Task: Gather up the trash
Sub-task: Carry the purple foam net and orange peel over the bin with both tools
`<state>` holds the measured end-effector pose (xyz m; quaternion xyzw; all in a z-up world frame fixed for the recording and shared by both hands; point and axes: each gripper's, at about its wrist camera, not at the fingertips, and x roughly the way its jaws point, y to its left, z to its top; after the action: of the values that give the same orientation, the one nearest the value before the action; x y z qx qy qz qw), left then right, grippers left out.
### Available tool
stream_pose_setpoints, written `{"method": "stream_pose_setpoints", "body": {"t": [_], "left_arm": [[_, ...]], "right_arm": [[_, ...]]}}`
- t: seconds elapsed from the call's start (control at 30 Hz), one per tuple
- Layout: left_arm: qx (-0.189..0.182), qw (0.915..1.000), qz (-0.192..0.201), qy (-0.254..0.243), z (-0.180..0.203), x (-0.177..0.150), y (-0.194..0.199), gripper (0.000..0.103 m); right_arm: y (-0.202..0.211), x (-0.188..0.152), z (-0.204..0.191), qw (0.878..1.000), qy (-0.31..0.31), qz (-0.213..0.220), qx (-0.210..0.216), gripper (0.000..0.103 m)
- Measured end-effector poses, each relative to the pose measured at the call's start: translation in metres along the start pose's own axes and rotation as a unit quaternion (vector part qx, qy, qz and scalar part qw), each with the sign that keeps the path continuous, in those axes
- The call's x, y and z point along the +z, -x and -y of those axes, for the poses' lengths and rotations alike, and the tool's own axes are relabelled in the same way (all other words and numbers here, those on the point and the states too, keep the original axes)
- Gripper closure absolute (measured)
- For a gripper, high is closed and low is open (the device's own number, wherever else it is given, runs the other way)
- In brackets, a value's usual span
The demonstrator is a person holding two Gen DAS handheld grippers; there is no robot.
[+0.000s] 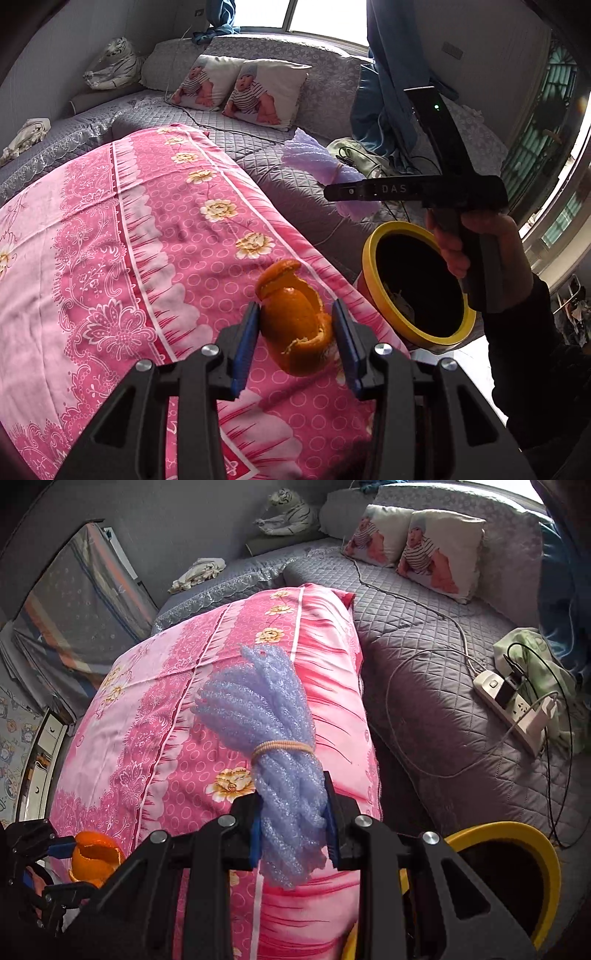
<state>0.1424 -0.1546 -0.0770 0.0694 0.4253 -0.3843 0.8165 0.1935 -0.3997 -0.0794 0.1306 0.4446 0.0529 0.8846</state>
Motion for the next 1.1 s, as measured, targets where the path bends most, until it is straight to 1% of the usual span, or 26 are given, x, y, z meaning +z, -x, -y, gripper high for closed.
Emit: {"method": "stream_pose_setpoints", "body": {"t": [0.27,0.5,0.67,0.73,0.93,1.1], "left_arm": [[-0.030,0.9980,-0.012,-0.054,0.051,0.014,-0.018,0.065],[-0.058,0.9925,-0.022,-0.105,0.099,0.027,-0.036,0.065],[-0.072,0.9865,-0.032,-0.144,0.132,0.032,-0.050,0.065],[-0.077,0.9843,-0.038,-0.154,0.143,0.033,-0.056,0.065],[-0.092,0.9796,-0.049,-0.172,0.165,0.034,-0.071,0.065],[-0.101,0.9778,-0.052,-0.176,0.175,0.036,-0.084,0.065]], "right_arm": [[0.049,-0.036,0.069,0.996,-0.070,0.031,-0.045,0.078],[0.086,-0.072,0.113,0.989,-0.117,0.047,-0.080,0.078],[0.109,-0.093,0.133,0.982,-0.137,0.055,-0.114,0.078],[0.115,-0.099,0.139,0.980,-0.146,0.058,-0.121,0.078],[0.128,-0.114,0.154,0.974,-0.167,0.062,-0.138,0.077],[0.131,-0.123,0.160,0.971,-0.176,0.059,-0.150,0.077]]}}
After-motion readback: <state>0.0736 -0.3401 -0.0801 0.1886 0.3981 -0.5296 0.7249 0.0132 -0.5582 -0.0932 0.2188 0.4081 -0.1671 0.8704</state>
